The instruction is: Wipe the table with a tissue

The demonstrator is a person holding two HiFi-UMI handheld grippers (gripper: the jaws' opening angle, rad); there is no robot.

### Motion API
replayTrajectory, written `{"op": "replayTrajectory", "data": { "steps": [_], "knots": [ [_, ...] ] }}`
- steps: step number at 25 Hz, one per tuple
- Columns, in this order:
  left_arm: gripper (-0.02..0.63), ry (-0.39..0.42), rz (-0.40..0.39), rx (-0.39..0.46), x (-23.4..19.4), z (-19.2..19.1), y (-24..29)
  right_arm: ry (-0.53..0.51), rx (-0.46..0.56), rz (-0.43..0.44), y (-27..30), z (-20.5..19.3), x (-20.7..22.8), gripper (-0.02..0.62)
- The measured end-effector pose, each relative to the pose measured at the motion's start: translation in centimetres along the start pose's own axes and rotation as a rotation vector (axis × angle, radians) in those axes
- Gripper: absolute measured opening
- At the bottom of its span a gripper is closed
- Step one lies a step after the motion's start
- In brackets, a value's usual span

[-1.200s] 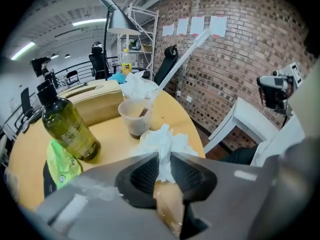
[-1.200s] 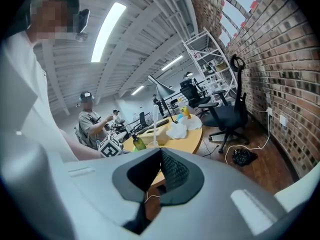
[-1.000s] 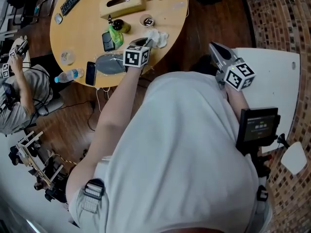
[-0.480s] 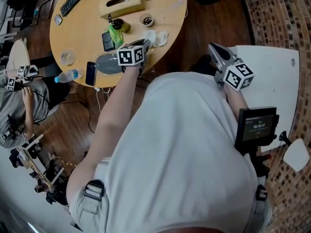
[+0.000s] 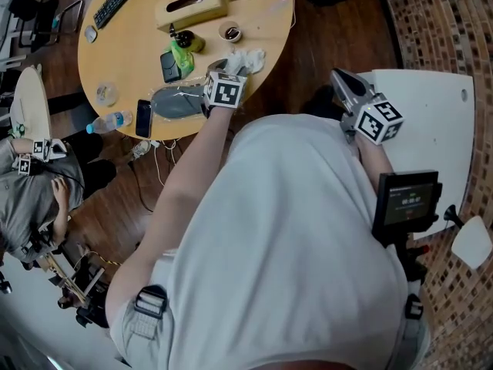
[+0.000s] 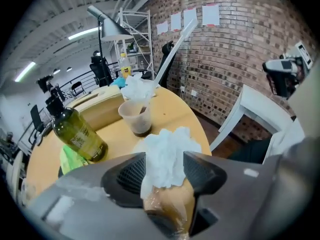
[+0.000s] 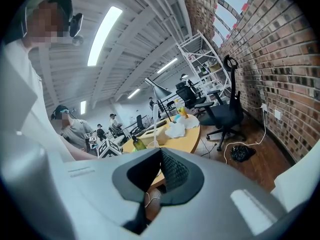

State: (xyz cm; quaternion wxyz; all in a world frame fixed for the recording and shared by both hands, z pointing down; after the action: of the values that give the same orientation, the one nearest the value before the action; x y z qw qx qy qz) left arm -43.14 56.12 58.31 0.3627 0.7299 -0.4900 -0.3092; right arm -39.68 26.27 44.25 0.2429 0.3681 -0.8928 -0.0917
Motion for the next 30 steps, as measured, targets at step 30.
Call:
{"op": "replayTrajectory", "data": {
  "steps": [30],
  "knots": [
    [0.052,-0.164,-0.363,0.453,3.2,4.2,-8.3,0.043,0.073,-0.102,-2.7,-0.5,-1.2,0.008]
  ]
}}
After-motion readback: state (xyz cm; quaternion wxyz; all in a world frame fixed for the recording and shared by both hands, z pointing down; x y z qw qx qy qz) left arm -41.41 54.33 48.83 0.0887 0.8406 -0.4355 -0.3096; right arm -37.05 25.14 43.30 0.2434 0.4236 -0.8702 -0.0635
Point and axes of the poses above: the fingertips, and each gripper's own axes: y forward along the fingers, x to its right, z out of its top, the point moved 5 cm from there along -y, backward along the fingers, and after that the axes turned 9 degrees about -y, right-handed, at the moved point
